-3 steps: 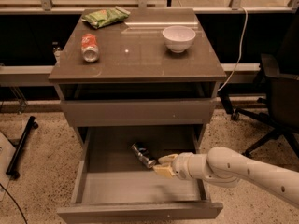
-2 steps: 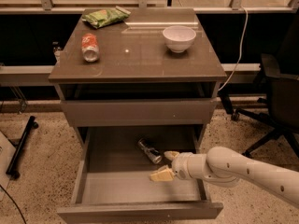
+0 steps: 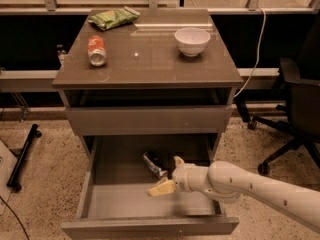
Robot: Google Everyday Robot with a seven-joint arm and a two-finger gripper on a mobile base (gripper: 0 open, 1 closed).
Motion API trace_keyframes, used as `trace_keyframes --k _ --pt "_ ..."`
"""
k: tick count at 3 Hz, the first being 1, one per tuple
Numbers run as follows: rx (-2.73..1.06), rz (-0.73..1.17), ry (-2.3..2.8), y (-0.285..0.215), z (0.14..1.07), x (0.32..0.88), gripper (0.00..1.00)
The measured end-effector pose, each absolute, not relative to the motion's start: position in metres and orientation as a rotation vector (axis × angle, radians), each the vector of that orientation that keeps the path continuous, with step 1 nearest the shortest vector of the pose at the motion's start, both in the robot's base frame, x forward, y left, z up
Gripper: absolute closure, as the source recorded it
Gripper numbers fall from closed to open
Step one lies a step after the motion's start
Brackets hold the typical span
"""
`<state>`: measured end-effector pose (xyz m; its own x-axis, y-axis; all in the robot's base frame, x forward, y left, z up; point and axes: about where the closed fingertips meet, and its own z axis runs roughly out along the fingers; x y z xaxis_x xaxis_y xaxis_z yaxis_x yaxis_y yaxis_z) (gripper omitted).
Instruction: Pick redbull can from middle drawer and place on counter
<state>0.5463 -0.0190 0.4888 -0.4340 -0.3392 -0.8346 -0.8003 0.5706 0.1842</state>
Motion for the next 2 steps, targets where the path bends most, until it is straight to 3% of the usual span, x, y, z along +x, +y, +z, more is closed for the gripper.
trace_keyframes --k 2 --pt "-0.831 0.715 1.974 0.025 0.459 0.592 0.00"
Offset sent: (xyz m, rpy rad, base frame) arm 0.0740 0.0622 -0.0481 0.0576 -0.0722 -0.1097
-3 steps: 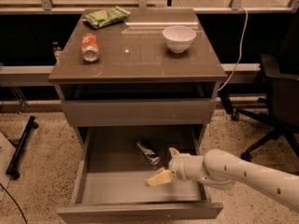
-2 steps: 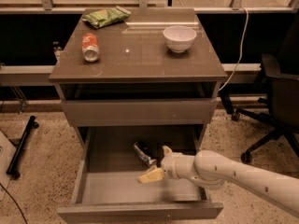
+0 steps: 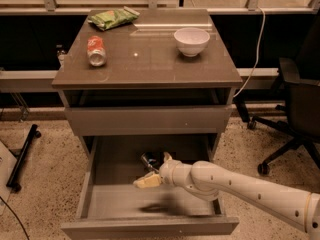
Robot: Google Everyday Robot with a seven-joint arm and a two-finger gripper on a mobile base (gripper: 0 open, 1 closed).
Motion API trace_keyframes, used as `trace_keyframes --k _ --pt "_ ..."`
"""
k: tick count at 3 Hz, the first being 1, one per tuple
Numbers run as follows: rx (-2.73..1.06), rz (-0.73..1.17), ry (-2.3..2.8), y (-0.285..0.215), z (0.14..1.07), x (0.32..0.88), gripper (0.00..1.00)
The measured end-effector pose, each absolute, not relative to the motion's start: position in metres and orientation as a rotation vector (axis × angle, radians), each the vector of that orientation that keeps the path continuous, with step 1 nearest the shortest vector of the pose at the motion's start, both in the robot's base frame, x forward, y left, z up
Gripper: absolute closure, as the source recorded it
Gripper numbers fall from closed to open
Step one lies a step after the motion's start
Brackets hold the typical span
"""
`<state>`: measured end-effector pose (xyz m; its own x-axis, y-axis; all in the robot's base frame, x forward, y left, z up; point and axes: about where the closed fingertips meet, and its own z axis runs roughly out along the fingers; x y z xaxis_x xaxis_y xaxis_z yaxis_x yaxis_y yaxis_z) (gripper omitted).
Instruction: Pick redbull can from middle drawer and place on counter
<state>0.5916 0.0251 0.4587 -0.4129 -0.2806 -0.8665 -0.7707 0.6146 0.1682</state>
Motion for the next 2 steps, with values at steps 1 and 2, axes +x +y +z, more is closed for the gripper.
trace_keyframes --k 1,2 --pt "-0.787 0.701 1.971 0.035 0.443 0.610 0.00" --pt "-0.743 0.678 1.990 0.034 0.425 0.623 0.00"
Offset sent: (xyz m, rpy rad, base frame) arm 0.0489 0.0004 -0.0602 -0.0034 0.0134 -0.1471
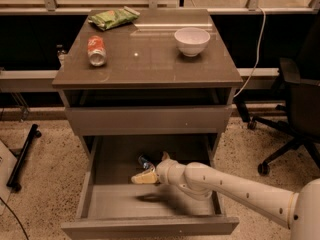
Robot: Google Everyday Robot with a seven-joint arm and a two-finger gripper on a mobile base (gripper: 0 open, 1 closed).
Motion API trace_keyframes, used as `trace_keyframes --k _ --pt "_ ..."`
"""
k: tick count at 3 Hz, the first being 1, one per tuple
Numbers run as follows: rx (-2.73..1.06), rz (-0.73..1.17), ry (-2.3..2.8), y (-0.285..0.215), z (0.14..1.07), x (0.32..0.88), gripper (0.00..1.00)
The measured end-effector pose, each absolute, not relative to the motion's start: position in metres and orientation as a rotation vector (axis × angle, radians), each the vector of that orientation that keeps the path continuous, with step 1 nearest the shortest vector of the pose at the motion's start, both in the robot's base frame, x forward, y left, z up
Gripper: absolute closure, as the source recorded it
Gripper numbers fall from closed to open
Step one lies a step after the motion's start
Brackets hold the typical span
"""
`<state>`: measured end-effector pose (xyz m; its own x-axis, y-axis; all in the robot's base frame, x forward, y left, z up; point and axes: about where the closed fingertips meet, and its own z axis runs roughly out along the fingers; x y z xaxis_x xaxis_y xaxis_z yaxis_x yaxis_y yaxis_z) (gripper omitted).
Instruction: Pick redbull can from middle drawer and place on counter
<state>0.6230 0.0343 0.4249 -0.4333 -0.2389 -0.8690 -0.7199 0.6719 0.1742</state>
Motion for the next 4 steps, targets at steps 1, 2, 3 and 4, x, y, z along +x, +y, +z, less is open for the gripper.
trace_keyframes --k 1,2,3,4 --pt "-0.691 0.660 2.021 0.027 0.408 0.632 0.00" --pt "-0.647 0.645 2.055 0.018 0.392 0.635 0.15" --pt "-0.623 0.637 2.083 0.012 0.381 0.634 0.38" --pt "-0.627 0.610 2.094 0.008 0.379 0.631 0.61"
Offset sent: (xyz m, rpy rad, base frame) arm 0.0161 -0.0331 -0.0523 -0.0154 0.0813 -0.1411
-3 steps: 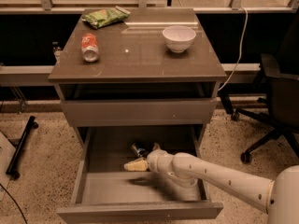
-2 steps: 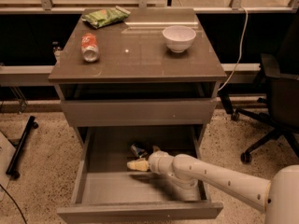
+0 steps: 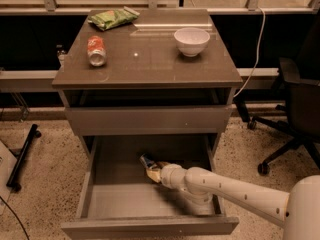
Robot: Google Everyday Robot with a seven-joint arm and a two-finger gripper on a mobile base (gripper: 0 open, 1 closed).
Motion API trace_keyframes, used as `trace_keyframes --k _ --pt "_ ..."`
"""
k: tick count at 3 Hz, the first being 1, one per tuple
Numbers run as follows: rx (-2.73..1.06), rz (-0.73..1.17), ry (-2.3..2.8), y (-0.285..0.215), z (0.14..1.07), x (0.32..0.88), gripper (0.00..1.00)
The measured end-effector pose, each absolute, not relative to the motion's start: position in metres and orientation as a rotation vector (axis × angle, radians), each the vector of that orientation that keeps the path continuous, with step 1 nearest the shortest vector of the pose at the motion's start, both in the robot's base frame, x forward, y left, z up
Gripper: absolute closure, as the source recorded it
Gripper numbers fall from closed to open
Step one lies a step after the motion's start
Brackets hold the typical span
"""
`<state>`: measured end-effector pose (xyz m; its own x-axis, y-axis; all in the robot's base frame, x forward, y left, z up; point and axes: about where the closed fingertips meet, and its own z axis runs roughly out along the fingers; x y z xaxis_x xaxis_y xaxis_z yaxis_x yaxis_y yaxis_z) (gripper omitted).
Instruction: Pick redbull can from middle drawer and place on counter
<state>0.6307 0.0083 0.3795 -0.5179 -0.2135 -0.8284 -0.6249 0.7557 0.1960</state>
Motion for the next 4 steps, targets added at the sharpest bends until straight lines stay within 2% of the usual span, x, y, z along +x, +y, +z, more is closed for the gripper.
trace_keyframes --k 1,2,4 --pt "-0.644 0.603 2.065 0.003 0.399 0.616 0.92" --pt "-0.754 0.649 2.004 0.000 0.444 0.590 1.00" --pt "-1.067 0.658 1.882 -0.054 0.523 0.539 1.00"
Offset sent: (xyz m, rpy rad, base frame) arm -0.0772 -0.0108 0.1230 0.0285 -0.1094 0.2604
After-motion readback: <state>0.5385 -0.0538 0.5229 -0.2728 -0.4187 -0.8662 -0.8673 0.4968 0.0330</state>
